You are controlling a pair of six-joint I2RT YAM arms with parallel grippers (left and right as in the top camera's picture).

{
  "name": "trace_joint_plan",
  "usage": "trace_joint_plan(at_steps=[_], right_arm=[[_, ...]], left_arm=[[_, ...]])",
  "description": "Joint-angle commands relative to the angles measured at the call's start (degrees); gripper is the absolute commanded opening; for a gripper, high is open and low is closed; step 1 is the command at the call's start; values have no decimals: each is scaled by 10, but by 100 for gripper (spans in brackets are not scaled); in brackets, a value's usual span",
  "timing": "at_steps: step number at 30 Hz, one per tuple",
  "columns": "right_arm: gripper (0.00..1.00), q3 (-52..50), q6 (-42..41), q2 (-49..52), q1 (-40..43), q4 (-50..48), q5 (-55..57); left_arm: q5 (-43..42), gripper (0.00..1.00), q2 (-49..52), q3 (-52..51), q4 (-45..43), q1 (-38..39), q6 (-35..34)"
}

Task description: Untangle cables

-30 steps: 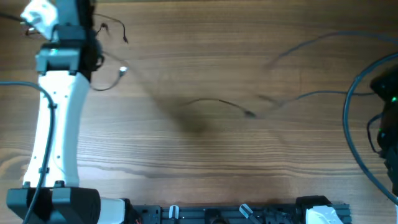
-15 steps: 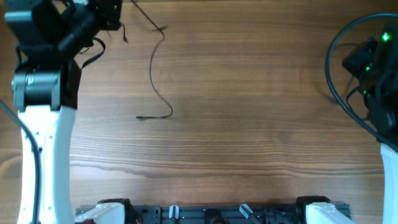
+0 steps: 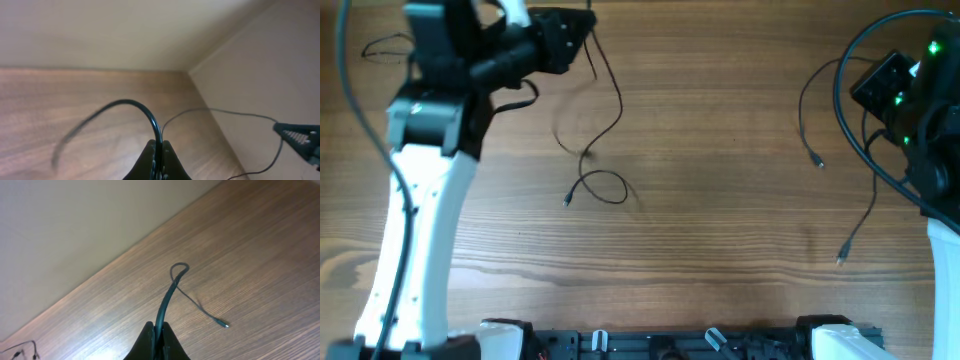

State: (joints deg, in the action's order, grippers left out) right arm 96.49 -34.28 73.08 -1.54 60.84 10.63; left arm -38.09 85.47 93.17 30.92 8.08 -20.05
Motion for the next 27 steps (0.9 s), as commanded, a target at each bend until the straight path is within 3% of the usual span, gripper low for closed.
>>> trace_joint_plan(at_steps=[1, 8, 14, 23, 27], right_arm=[[4, 7, -1, 2, 1, 0, -47], [4, 7, -2, 2, 1, -1, -52], [4, 6, -2, 13, 1, 12, -52], [4, 6, -2, 63, 1, 18, -57], [4, 6, -2, 76, 1, 17, -63]], left_arm=[[-9, 4, 30, 2, 5, 8, -3], [-9, 4, 64, 2, 77, 8, -3], [-9, 4, 40, 2, -1, -23, -3], [-2, 4, 19, 2, 6, -213, -3], [116, 4, 22, 2, 56, -296, -3]])
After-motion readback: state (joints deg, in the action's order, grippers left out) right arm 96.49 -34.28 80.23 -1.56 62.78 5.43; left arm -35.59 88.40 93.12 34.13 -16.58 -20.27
